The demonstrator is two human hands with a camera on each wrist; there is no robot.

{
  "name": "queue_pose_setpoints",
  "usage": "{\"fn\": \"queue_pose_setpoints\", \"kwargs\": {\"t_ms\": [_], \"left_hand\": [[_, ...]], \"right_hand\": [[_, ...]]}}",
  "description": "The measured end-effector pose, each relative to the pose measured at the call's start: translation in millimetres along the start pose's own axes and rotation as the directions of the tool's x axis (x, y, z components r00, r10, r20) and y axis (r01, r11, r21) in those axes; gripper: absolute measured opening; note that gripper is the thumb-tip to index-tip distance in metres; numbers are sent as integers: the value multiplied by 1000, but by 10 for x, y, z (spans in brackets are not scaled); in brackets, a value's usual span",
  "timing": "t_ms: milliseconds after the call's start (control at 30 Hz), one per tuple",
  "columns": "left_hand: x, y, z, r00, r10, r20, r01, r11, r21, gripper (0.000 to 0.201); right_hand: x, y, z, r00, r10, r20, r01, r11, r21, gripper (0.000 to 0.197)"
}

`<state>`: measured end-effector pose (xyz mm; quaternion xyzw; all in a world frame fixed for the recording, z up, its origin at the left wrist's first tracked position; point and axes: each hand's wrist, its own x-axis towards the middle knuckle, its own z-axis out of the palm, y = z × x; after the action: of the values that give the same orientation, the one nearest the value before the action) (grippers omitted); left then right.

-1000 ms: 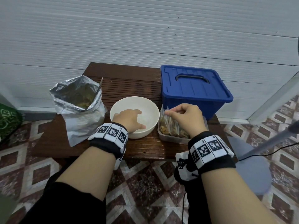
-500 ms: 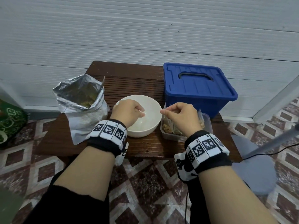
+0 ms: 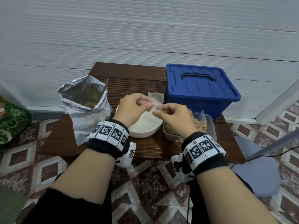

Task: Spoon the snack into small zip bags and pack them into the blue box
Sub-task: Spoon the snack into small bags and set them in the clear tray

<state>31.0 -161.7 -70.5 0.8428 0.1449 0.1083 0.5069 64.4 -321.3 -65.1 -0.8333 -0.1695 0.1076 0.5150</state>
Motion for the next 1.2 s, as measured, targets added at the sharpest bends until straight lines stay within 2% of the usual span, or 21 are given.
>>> {"fn": "queue_pose_setpoints", "kwargs": {"t_ms": [100,233,300,367,467,533,633,733,833,900,967,1000,1033,1100,1200], "left_hand": [[19,-12,22,1000,-24,-20,23,998,-62,17],[43,-49,6,998,-59,12,59,995,-80,43],[36,-35,-25,997,-62,37,65,995,-73,48],[22,-11,-48,995,-55,79,61,996,-67,44],[18,-13,-44,994,-35,108,42,997,-59,25],[28,-23,-31,998,-24,65,29,997,-69,16],[35,-17,-21,999,-36,-7,35,992,-118,18],[31,-18,-16,996,-84,-25,78,977,-199,13],[35,-36,-8,994,-109,-25,103,978,-182,8],[33,-38,-5,998,-48,-39,44,994,-100,32],[21,-34,-16,991,133,-23,-132,990,58,66],[12,-29,-23,974,227,28,-228,960,161,78],[-5,-15,-26,953,287,99,-304,916,261,86],[-29,-8,-7,918,321,231,-392,820,417,95],[-36,-24,75,885,340,319,-463,723,513,100]], "right_hand": [[16,19,10,1000,5,-10,-5,1000,-11,8],[40,48,-14,998,29,-52,-28,999,25,9],[44,50,-34,997,27,-69,-24,999,39,10],[48,52,-56,996,25,-85,-21,999,50,10],[50,53,-80,997,21,-73,-20,999,27,11],[43,46,-86,998,16,-54,-16,1000,-1,12],[32,34,-89,999,24,-37,-24,999,24,11],[18,21,-89,999,42,-17,-42,999,27,9],[28,33,-90,997,54,-49,-53,998,19,7],[43,61,-92,995,50,-81,-51,999,-7,9],[57,87,-96,993,39,-109,-43,998,-34,8],[59,92,-98,993,31,-116,-36,998,-42,8],[61,94,-98,992,22,-120,-28,999,-43,8],[63,91,-98,993,3,-122,-6,999,-32,9],[57,76,-98,994,-15,-110,15,1000,-2,15]]}}
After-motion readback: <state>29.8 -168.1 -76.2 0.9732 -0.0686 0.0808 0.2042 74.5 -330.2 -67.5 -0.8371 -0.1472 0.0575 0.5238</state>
